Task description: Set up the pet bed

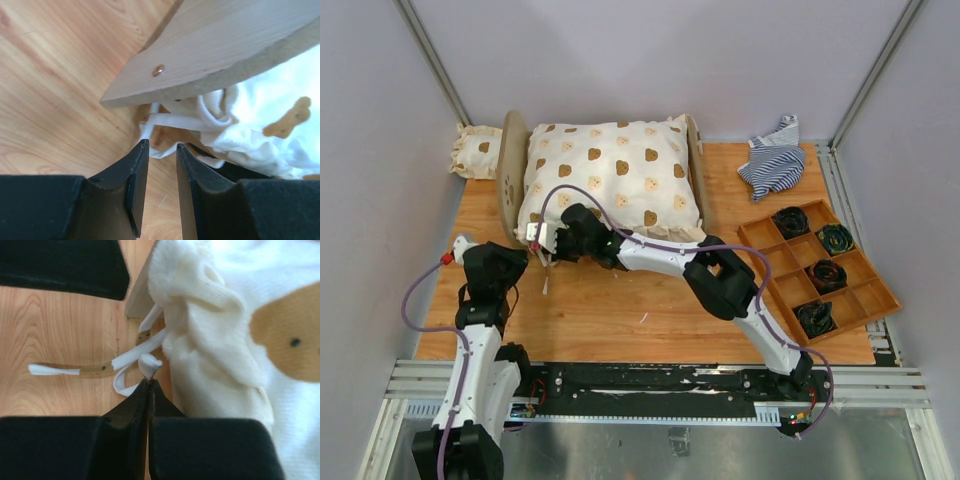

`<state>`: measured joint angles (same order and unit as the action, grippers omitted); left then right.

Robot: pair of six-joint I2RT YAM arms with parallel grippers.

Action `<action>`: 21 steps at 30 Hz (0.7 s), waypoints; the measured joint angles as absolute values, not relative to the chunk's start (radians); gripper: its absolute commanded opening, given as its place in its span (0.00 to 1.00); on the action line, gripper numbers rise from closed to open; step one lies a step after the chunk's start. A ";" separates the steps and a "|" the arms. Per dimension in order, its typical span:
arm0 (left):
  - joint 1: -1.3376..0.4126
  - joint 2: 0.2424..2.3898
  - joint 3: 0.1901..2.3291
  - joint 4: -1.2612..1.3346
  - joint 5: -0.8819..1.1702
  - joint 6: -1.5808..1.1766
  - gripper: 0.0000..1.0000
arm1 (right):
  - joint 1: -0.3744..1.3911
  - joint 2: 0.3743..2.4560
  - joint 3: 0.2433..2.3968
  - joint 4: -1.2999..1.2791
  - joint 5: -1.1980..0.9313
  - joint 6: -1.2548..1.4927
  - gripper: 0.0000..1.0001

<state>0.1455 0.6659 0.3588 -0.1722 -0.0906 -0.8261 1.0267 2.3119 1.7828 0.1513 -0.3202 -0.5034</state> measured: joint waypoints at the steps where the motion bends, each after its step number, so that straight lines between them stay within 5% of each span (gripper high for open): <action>1: 0.150 0.660 0.357 -0.162 -0.072 -0.814 0.33 | 1.030 2.318 1.795 0.143 -0.318 -0.505 0.00; 14: 0.155 0.537 0.361 -0.182 0.117 -0.803 0.49 | 1.036 2.321 1.805 0.091 -0.363 -0.444 0.00; 21: 0.156 0.673 0.361 -0.181 0.206 -0.912 0.46 | 1.039 2.292 1.782 0.091 -0.378 -0.431 0.00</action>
<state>0.1558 0.6727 0.3611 -0.1814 0.2058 -0.9119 1.0389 2.2917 1.7817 0.0914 -0.3782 -0.4313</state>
